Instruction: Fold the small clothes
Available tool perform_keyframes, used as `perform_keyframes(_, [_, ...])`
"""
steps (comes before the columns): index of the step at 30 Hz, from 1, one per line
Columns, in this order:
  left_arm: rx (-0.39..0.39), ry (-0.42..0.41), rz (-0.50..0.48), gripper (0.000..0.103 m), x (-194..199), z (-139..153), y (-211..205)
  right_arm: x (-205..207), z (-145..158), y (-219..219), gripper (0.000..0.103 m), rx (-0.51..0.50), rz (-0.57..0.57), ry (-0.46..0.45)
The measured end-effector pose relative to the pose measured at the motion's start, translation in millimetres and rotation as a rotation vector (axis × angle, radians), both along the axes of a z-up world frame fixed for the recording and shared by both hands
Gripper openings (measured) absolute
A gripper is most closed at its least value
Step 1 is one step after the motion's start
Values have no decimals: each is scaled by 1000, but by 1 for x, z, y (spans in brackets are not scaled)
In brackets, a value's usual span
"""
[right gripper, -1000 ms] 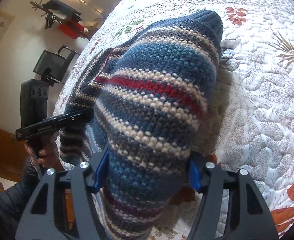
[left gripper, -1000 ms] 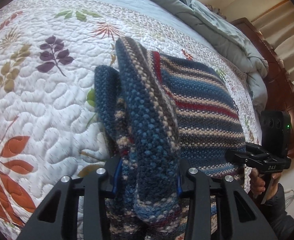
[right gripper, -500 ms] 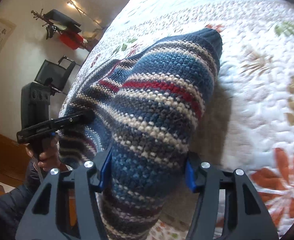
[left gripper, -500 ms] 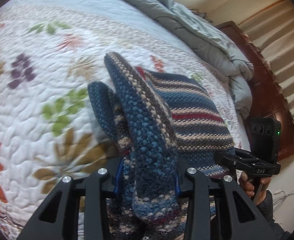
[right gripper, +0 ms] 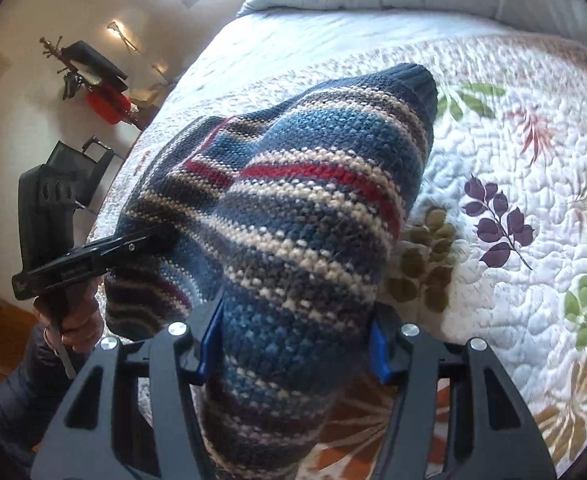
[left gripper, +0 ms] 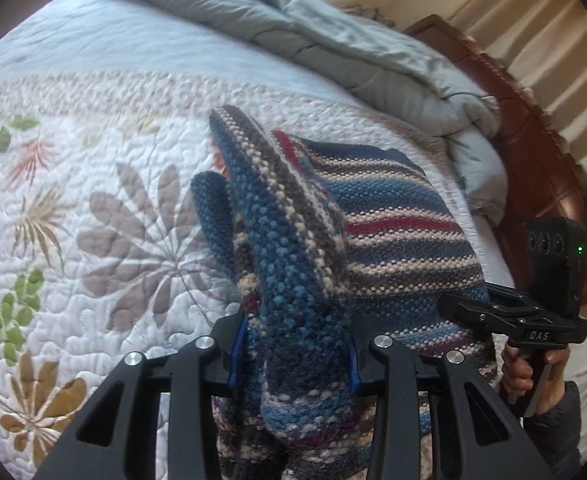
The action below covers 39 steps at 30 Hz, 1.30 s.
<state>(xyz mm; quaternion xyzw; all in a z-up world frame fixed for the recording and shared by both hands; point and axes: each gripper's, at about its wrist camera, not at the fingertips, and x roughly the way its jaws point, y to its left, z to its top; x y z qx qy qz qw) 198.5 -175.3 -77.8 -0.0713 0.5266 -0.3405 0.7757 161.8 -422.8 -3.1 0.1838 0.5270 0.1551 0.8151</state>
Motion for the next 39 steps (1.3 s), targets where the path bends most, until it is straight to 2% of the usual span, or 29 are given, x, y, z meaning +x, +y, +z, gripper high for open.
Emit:
perform_keyframes(2, [33, 30, 22, 38, 0, -18, 1, 5, -23, -1, 57, 6, 4, 29])
perform_keyframes(4, [57, 27, 32, 38, -2, -31, 7, 5, -44, -2, 59, 9, 5, 40])
perform_keyframes(6, [42, 37, 43, 39, -4, -42, 14, 1, -55, -4, 60, 36, 5, 22])
perform_keyframes(9, [53, 13, 51, 42, -12, -48, 18, -1, -59, -8, 63, 39, 6, 9])
perform_keyframes(12, [100, -56, 58, 49, -27, -45, 15, -5, -56, -4, 71, 34, -3, 11])
perform_keyframes(16, [109, -43, 115, 64, -39, -35, 22, -21, -47, -15, 75, 69, -29, 30])
perform_keyframes(19, [142, -47, 135, 72, -52, -33, 41, -43, -45, -21, 76, 112, -33, 62])
perform_keyframes(23, [198, -67, 142, 73, -70, -35, 47, -72, -53, -25, 76, 157, -34, 116])
perform_keyframes(26, [204, -52, 155, 73, -76, -41, 52, -83, -59, -23, 75, 194, -32, 135])
perform_keyframes(28, [199, -26, 169, 73, -78, -47, 56, -85, -67, -22, 65, 235, -42, 156])
perform_keyframes(29, [193, -9, 180, 73, -78, -50, 58, -86, -72, -20, 50, 265, -46, 172])
perform_keyframes(30, [181, 6, 189, 74, -78, -53, 61, -88, -74, -18, 45, 292, -46, 182])
perform_keyframes(31, [176, 15, 195, 74, -80, -55, 64, -88, -77, -16, 43, 294, -54, 189])
perform_keyframes(33, [163, 32, 203, 74, -81, -57, 63, -89, -74, -13, 29, 263, -51, 176])
perform_keyframes(36, [168, 29, 195, 74, -84, -57, 62, -94, -61, -9, 24, 204, -49, 160])
perform_keyframes(39, [203, 6, 178, 74, -84, -61, 56, -93, -62, -3, 24, 137, -39, 179])
